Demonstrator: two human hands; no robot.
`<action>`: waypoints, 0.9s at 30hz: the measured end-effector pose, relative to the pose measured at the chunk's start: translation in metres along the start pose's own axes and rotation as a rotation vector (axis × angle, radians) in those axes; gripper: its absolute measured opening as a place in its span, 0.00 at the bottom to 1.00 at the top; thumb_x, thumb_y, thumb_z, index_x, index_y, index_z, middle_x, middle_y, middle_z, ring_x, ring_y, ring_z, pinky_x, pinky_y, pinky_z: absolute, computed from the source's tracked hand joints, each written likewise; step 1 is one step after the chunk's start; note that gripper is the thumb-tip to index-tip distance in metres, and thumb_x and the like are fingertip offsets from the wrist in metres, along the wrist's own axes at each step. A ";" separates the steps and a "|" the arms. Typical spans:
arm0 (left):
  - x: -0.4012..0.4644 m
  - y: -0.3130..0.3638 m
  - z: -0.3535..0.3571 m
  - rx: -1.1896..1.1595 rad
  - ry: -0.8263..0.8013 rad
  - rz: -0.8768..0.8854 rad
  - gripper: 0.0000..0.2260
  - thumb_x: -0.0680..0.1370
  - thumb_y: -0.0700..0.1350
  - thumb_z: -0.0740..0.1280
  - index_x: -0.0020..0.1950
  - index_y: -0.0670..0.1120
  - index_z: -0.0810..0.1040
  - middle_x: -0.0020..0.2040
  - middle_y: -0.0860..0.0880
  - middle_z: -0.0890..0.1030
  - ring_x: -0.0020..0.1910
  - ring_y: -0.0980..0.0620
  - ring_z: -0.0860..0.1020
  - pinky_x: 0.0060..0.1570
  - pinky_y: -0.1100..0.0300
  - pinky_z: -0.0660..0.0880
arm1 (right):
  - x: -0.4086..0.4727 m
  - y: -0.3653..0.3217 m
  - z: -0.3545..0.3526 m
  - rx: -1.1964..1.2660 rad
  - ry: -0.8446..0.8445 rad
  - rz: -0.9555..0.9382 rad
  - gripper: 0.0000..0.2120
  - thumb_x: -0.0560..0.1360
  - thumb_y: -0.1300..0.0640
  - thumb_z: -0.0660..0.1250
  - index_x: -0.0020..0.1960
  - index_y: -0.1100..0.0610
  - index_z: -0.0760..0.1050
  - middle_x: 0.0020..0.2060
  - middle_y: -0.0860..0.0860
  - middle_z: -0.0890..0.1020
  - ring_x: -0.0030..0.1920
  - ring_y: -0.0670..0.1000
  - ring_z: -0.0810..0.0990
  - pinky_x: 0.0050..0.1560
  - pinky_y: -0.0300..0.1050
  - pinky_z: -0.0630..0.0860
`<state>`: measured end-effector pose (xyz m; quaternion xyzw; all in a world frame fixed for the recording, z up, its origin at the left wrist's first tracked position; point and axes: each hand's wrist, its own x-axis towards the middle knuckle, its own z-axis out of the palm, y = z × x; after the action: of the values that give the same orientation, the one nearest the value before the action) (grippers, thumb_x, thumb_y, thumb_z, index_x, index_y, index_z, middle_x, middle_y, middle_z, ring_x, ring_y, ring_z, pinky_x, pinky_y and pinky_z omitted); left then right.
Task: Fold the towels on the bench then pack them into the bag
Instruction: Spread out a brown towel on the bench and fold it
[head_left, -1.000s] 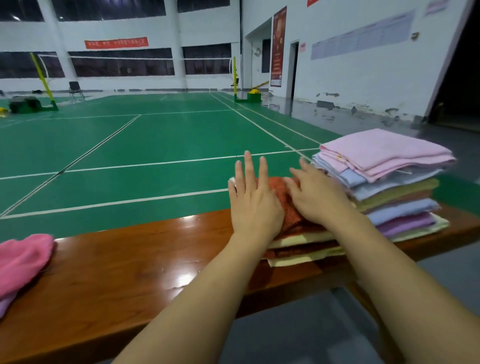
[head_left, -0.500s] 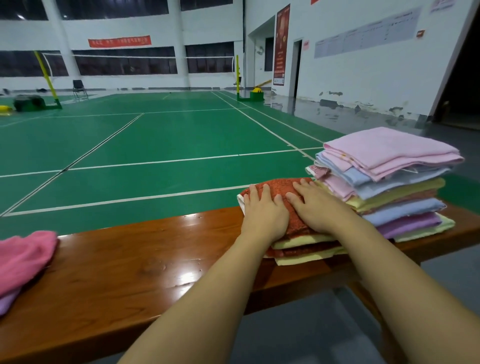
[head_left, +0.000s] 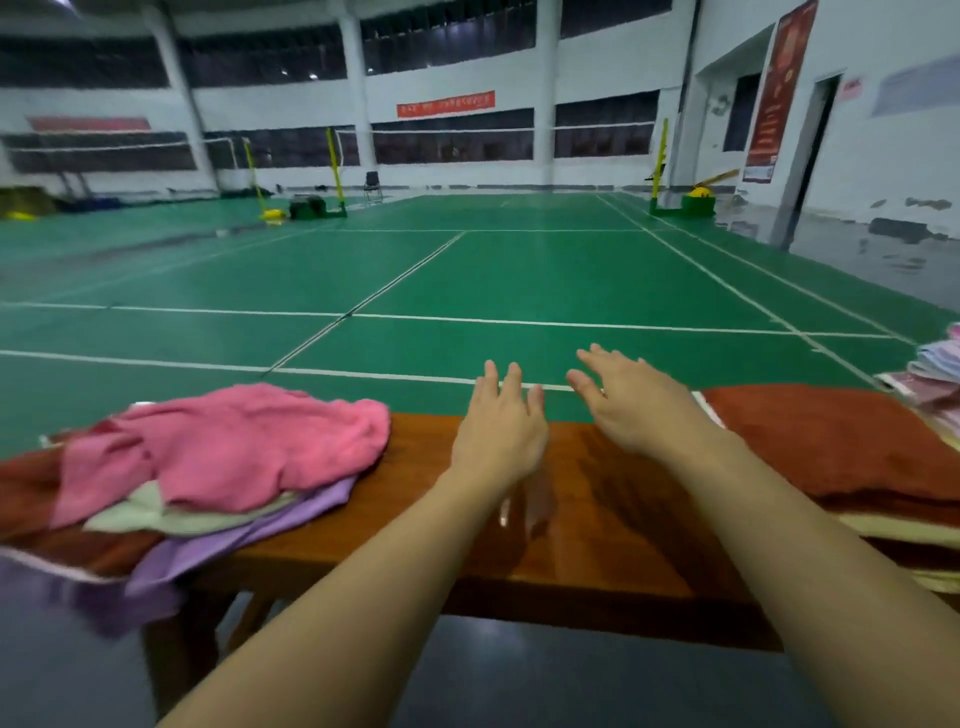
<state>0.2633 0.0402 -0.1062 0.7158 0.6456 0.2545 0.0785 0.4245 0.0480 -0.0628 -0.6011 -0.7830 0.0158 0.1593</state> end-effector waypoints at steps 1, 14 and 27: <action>-0.007 -0.020 -0.013 0.016 0.013 -0.034 0.23 0.87 0.48 0.48 0.80 0.40 0.61 0.83 0.40 0.53 0.82 0.40 0.46 0.80 0.49 0.45 | 0.007 -0.021 0.008 0.016 -0.018 -0.036 0.27 0.86 0.43 0.50 0.81 0.53 0.59 0.81 0.51 0.58 0.80 0.52 0.58 0.78 0.51 0.54; -0.077 -0.188 -0.116 0.377 0.259 -0.510 0.21 0.82 0.57 0.59 0.65 0.42 0.72 0.66 0.37 0.73 0.65 0.38 0.70 0.63 0.47 0.66 | 0.044 -0.214 0.097 0.187 -0.169 -0.281 0.22 0.82 0.42 0.59 0.71 0.51 0.73 0.68 0.54 0.78 0.66 0.57 0.76 0.63 0.49 0.73; -0.062 -0.192 -0.118 0.066 0.470 -0.420 0.16 0.83 0.43 0.57 0.69 0.47 0.75 0.63 0.39 0.76 0.60 0.38 0.76 0.58 0.46 0.72 | 0.054 -0.222 0.112 0.437 -0.032 -0.089 0.11 0.78 0.45 0.70 0.49 0.52 0.84 0.51 0.53 0.86 0.54 0.57 0.82 0.51 0.47 0.76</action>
<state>0.0360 -0.0159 -0.1057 0.4904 0.7878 0.3699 -0.0452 0.1744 0.0559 -0.1086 -0.5171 -0.7890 0.1876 0.2736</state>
